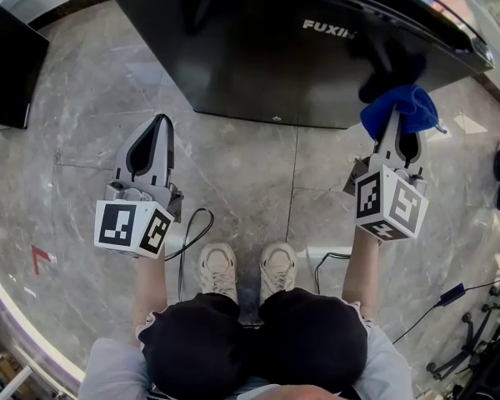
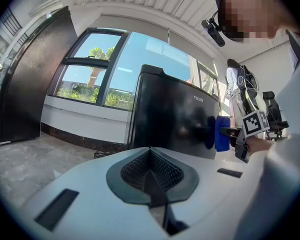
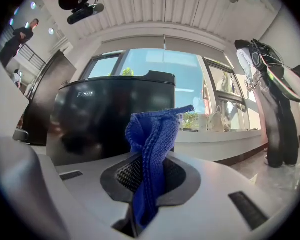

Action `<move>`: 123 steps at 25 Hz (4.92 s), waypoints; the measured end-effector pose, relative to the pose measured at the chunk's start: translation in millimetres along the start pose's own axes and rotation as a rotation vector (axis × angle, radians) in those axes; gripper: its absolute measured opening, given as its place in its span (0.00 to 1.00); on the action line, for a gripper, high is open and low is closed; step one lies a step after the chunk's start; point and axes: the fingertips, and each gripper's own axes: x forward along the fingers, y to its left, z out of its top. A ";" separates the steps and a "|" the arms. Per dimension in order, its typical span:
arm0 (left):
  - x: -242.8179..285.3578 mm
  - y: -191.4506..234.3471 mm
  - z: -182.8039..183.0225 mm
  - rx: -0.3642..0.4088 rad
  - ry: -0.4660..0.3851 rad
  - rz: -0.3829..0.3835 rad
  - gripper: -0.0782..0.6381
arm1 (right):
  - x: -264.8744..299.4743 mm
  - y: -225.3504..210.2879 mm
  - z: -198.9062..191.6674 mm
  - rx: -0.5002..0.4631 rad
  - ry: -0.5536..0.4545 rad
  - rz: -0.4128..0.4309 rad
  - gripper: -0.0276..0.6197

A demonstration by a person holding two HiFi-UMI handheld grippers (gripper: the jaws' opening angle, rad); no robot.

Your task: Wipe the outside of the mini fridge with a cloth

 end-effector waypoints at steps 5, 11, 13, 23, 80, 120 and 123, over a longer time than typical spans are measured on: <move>1.5 -3.9 -1.3 0.005 -0.001 -0.010 0.12 | 3.0 -31.9 -5.0 0.006 0.001 -0.086 0.16; 0.5 -3.6 -3.0 0.002 0.004 -0.008 0.12 | 5.1 -56.4 -10.3 0.015 0.015 -0.157 0.16; 0.8 -4.0 -3.7 0.003 0.005 -0.007 0.12 | 2.0 -58.8 -11.9 0.030 0.021 -0.166 0.16; 4.9 -11.4 -11.6 -0.001 0.021 -0.023 0.12 | -21.2 40.7 -8.6 0.233 -0.044 0.185 0.16; -1.6 10.3 -31.7 0.005 -0.031 0.038 0.12 | -5.3 240.9 -60.1 0.046 -0.004 0.447 0.16; 1.0 8.2 -39.7 0.021 0.004 0.038 0.12 | 6.3 -31.8 -92.2 0.004 0.107 -0.170 0.16; 1.7 7.6 -41.1 0.023 0.007 0.036 0.12 | 7.3 -40.4 -93.0 0.009 0.109 -0.193 0.16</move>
